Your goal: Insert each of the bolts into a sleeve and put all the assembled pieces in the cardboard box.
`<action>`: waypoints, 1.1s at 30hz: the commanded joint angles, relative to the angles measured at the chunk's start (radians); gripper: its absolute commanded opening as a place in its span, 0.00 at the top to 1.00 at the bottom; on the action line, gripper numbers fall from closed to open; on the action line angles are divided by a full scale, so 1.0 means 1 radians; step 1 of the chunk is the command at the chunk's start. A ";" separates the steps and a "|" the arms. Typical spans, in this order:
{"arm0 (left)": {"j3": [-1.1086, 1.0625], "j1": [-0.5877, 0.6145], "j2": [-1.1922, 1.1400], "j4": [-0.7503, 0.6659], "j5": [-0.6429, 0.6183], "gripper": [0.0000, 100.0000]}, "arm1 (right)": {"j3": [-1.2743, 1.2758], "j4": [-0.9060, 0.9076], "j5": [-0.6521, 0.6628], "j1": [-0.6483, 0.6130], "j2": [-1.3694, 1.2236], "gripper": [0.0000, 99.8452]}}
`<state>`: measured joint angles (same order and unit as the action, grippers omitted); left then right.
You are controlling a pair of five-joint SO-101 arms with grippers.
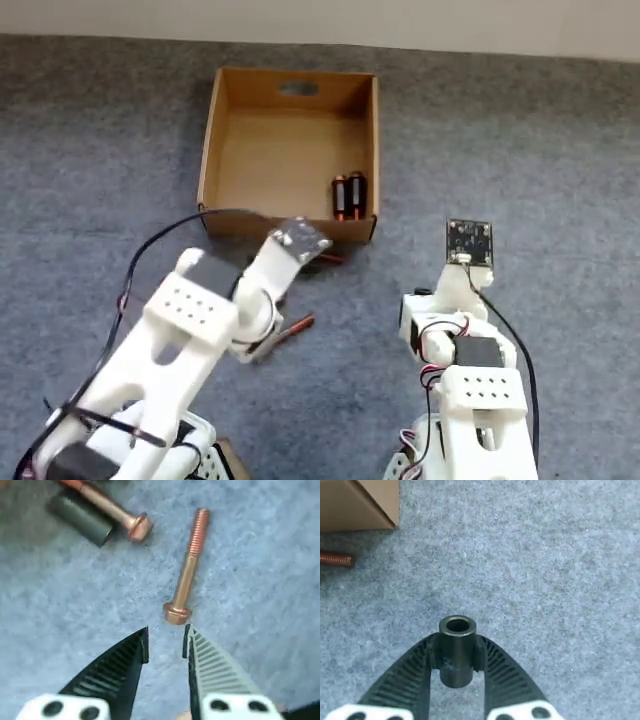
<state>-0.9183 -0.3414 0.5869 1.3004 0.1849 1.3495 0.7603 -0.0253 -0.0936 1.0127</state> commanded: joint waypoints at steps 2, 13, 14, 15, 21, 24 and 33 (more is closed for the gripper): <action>-0.119 -0.015 0.054 -0.193 -0.275 0.86 | -0.007 -0.015 -0.009 0.005 0.018 1.00; -0.163 -0.033 0.054 -0.195 -0.397 0.86 | -0.007 -0.016 -0.009 0.005 0.018 1.00; -0.163 -0.033 0.054 -0.187 -0.397 0.86 | -0.007 -0.016 -0.009 0.005 0.018 1.00; -0.163 -0.030 0.054 -0.187 -0.397 0.86 | -0.007 -0.016 -0.009 0.005 0.018 1.00; -0.165 -0.030 0.053 -0.187 -0.397 0.86 | -0.007 -0.016 -0.009 0.005 0.018 0.99; -0.165 -0.008 0.053 -0.190 -0.394 0.86 | -0.007 -0.016 -0.009 0.005 0.018 0.99; -0.157 0.082 0.061 -0.209 -0.393 0.86 | -0.007 -0.016 -0.009 0.005 0.018 0.99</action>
<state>-1.0840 -0.2493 0.6160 1.0932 -0.2079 1.3495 0.7603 -0.0253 -0.0936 1.0127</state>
